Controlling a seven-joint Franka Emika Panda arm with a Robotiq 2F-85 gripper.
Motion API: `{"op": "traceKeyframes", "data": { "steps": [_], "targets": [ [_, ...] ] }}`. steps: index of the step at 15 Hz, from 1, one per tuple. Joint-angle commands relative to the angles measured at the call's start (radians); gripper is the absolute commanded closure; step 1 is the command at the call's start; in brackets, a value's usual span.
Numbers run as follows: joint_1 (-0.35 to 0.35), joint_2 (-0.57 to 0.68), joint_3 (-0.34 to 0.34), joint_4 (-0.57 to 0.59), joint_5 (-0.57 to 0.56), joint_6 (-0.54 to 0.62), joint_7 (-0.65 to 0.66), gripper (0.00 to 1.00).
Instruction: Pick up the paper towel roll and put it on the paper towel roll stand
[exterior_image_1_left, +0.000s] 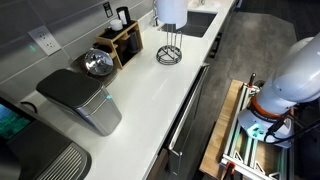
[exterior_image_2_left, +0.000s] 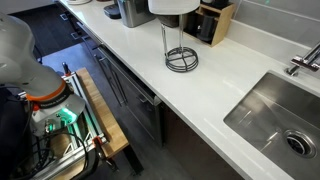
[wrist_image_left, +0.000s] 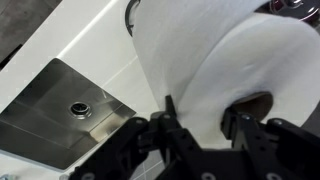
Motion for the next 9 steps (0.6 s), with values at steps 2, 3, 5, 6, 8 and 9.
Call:
{"op": "traceKeyframes", "data": {
  "steps": [2, 3, 5, 6, 8, 9],
  "targets": [
    [0.008, -0.017, 0.009, -0.049, 0.014, 0.051, 0.0, 0.81],
    [0.009, -0.016, 0.01, -0.056, 0.017, 0.065, 0.003, 0.81],
    [0.011, -0.013, 0.014, -0.072, 0.016, 0.095, 0.003, 0.81],
    [0.011, -0.01, 0.016, -0.077, 0.012, 0.106, 0.0, 0.81],
    [0.01, -0.011, 0.019, -0.094, 0.01, 0.122, 0.001, 0.6],
    [0.009, -0.011, 0.019, -0.1, 0.009, 0.128, 0.001, 0.47]
  ]
}}
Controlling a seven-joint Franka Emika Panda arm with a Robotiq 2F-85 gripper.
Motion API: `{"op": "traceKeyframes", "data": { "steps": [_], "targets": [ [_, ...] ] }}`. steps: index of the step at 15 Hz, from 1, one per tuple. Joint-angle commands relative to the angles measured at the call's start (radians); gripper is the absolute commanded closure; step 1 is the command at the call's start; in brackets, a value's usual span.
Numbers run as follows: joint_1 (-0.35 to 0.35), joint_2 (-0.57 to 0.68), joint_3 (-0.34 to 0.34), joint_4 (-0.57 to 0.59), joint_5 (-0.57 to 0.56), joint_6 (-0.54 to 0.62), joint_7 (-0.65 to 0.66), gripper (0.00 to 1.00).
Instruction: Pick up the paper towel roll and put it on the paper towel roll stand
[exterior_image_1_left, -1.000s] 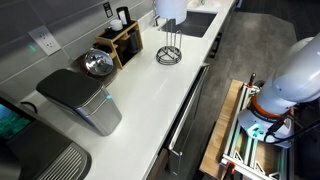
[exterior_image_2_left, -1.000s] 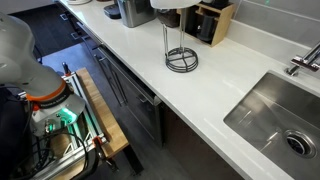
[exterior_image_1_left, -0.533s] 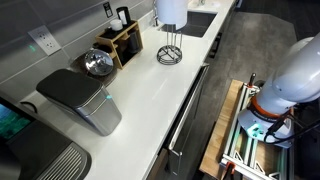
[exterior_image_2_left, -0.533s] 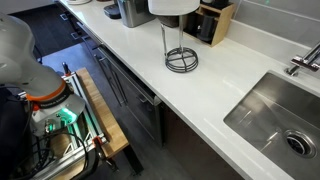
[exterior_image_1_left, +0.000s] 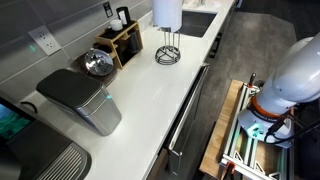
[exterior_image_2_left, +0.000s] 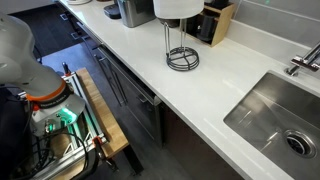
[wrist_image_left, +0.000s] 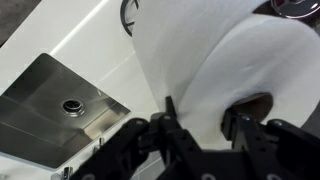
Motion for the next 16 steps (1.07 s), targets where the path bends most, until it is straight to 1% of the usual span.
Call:
{"op": "traceKeyframes", "data": {
  "steps": [1, 5, 6, 12, 16],
  "targets": [
    [0.004, -0.017, 0.002, -0.042, 0.007, 0.035, 0.001, 0.31],
    [0.003, -0.02, 0.001, -0.049, 0.007, 0.036, 0.003, 0.03],
    [0.003, -0.021, 0.001, -0.048, 0.008, 0.037, 0.003, 0.0],
    [0.005, -0.025, 0.003, -0.023, 0.009, 0.039, -0.002, 0.0],
    [0.014, -0.037, 0.007, 0.025, 0.01, 0.012, -0.021, 0.0]
  ]
}}
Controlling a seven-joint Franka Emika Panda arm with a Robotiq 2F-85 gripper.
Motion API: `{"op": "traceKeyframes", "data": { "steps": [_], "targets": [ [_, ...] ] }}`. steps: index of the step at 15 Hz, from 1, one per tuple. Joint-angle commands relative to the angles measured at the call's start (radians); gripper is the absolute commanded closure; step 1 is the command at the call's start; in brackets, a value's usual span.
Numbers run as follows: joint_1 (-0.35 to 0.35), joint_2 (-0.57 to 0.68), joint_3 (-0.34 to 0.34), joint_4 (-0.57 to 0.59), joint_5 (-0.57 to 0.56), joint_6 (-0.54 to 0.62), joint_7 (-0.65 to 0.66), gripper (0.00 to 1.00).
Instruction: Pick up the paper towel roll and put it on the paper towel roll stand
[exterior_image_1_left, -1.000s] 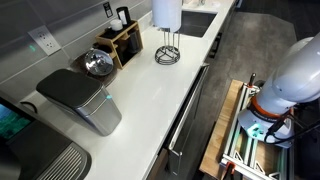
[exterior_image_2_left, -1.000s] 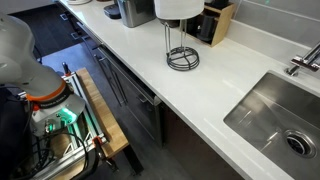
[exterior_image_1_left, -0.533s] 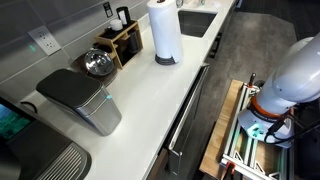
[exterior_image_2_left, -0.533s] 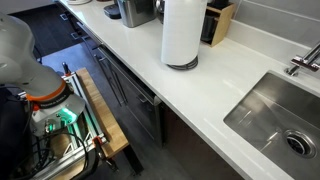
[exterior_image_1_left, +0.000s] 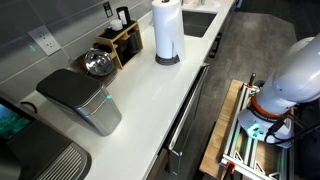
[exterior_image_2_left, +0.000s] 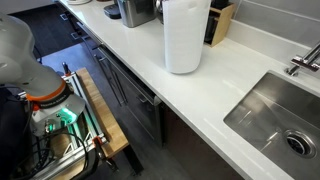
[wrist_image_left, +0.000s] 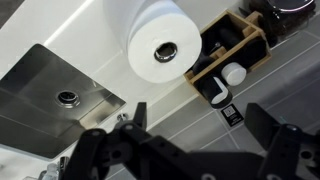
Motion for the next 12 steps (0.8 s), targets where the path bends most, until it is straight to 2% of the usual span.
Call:
{"op": "traceKeyframes", "data": {
  "steps": [1, 7, 12],
  "targets": [
    [0.013, -0.025, 0.001, 0.034, 0.011, -0.024, -0.032, 0.0],
    [0.028, -0.056, 0.001, 0.089, 0.001, -0.105, -0.118, 0.0],
    [0.026, -0.056, 0.004, 0.092, -0.001, -0.087, -0.114, 0.0]
  ]
}}
